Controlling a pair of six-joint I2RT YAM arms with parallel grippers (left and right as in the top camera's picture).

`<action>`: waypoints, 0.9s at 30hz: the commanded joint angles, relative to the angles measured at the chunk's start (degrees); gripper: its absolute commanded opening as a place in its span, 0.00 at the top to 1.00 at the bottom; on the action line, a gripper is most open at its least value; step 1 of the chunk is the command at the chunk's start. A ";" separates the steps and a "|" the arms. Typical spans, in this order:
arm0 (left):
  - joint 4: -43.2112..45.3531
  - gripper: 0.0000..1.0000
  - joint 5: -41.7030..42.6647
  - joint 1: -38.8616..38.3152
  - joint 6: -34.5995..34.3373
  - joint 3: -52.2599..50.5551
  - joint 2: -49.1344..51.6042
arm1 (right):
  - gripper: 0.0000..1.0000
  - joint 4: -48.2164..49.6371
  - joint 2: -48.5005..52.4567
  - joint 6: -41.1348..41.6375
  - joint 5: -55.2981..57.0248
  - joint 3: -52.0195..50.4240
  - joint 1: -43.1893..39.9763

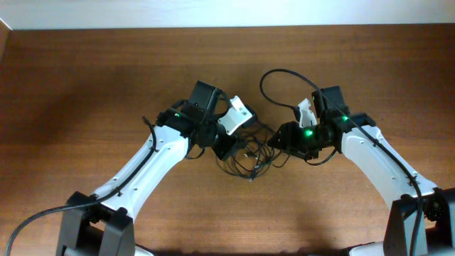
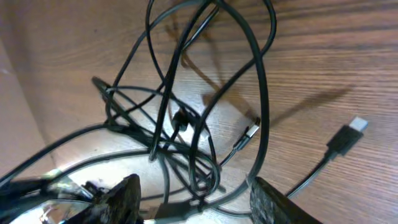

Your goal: Untangle cables

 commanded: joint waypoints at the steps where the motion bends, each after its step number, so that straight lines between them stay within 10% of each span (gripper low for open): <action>1: 1.66 1.00 8.57 -0.09 0.87 1.01 -0.74 | 0.48 -0.46 0.31 1.11 1.33 -1.70 -0.04; 5: 4.66 1.00 13.86 -0.02 0.59 1.01 -0.74 | 0.54 -0.31 0.31 1.09 7.34 -5.11 0.55; 8: 5.20 1.00 13.77 -0.04 0.42 1.01 -0.74 | 0.77 0.17 0.28 1.07 8.74 -5.64 0.46; 27: 0.11 1.00 8.17 -0.42 0.46 -0.72 -0.74 | 0.60 -12.31 0.28 -9.35 16.72 -5.62 -1.70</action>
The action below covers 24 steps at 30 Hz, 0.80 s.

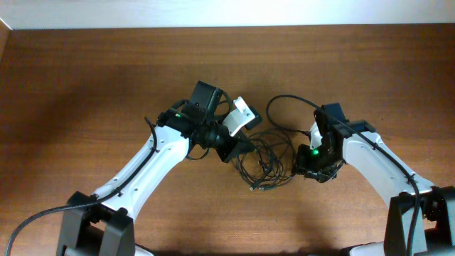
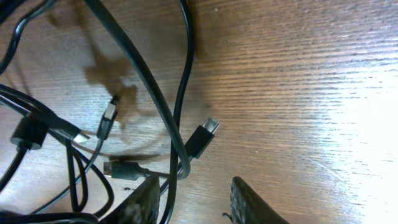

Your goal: Untangle cables

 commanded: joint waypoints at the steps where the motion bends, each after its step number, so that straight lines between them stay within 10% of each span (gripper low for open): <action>1: -0.22 1.00 0.22 -0.17 0.31 -0.68 -0.76 | 0.59 -1.11 0.28 -4.20 0.96 -0.37 -0.22; 13: -6.45 1.00 0.22 -0.22 17.11 -2.16 -0.76 | 0.58 2.05 0.07 -17.40 -17.40 0.33 -9.14; 24: -2.05 1.00 0.17 -0.22 17.40 -11.61 -0.76 | 0.66 9.92 0.09 -25.07 -26.62 0.28 -7.19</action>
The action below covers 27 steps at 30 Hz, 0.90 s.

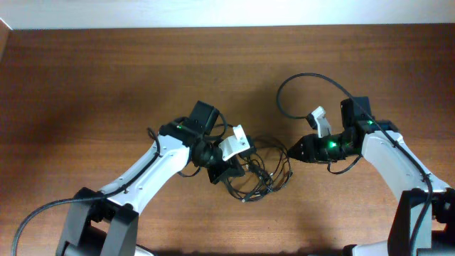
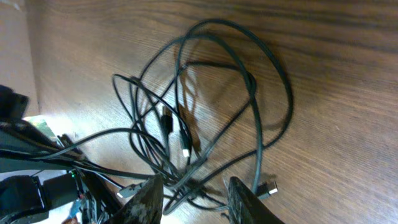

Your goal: Untangle cables

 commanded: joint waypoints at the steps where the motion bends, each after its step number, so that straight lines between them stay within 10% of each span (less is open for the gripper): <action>1: 2.69 1.00 0.42 -0.24 1.09 -2.99 -0.74 | 0.65 1.90 0.09 -0.92 -1.53 0.31 3.50; 27: 1.42 1.00 11.82 1.42 7.58 -3.34 -0.87 | 0.55 12.04 9.18 2.12 1.14 0.31 15.78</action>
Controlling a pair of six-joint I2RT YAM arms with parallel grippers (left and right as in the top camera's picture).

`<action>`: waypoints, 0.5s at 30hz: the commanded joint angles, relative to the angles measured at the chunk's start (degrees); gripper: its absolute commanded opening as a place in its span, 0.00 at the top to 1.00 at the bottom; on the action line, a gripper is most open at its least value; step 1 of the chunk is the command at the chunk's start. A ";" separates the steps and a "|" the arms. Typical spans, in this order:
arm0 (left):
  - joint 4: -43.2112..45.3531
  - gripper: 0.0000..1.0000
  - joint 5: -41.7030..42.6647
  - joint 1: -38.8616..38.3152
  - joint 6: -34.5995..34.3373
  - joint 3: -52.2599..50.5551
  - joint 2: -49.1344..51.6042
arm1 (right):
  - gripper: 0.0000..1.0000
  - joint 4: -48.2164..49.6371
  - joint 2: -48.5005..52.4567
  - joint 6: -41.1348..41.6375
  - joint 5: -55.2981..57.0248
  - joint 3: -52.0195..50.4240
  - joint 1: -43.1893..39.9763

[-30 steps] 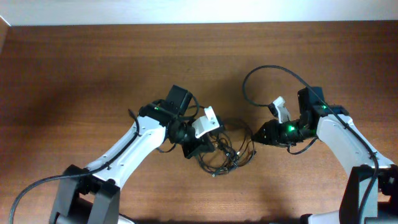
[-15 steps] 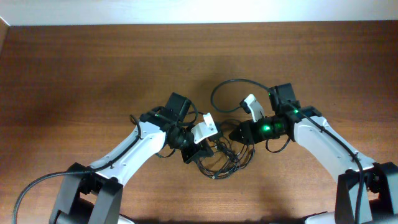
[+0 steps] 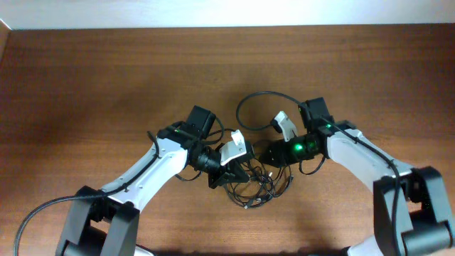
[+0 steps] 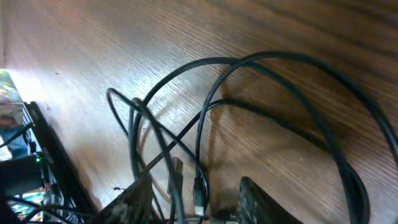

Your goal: Untangle cables

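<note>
Several thin black cables lie in one tangle point(image 3: 256, 186) on the wooden table point(image 3: 106, 85), a little in front of its middle. My left gripper point(image 3: 226, 169) is at the tangle's left edge; its jaws are hidden in the overhead view. My right gripper point(image 3: 264, 153) reaches in from the right, just above the tangle. In the right wrist view it point(image 4: 196, 186) is open, low over the wood. Cable strands point(image 4: 205, 118) and a small plug point(image 4: 199, 190) run between its fingers point(image 4: 134, 202).
A black cable loop point(image 3: 245, 107) arches from the right wrist toward the table's middle. A white block point(image 3: 238, 149) sits on the left wrist, another point(image 3: 282, 122) on the right. Bare wood surrounds the tangle.
My right gripper has moved left, from beside the tangle's right edge to over it, and strands now lie between its fingers. The left gripper has stayed at the tangle's left side.
Both grippers first met over the tangle at the table's middle. Then the right gripper sat low at the tangle's right side. Later it stood further right, with the tangle and left gripper nearer the front. Now the right gripper is back among the strands.
</note>
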 commanded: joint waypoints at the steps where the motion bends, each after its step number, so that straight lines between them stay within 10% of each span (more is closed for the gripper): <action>1: -0.04 1.00 1.09 0.28 1.40 -0.52 -0.87 | 0.55 1.01 3.43 0.02 -2.36 0.33 2.05; 4: 0.00 1.00 0.68 0.28 1.40 -0.52 -0.87 | 0.63 2.73 5.01 0.00 -3.10 0.33 5.16; 7: -0.04 1.00 0.57 0.28 1.38 -0.52 -0.87 | 0.96 3.82 5.03 0.02 0.55 0.35 5.53; 15: -0.44 1.00 -3.87 0.28 0.26 -0.52 -0.87 | 0.96 -8.11 -8.87 -0.22 0.83 10.78 0.28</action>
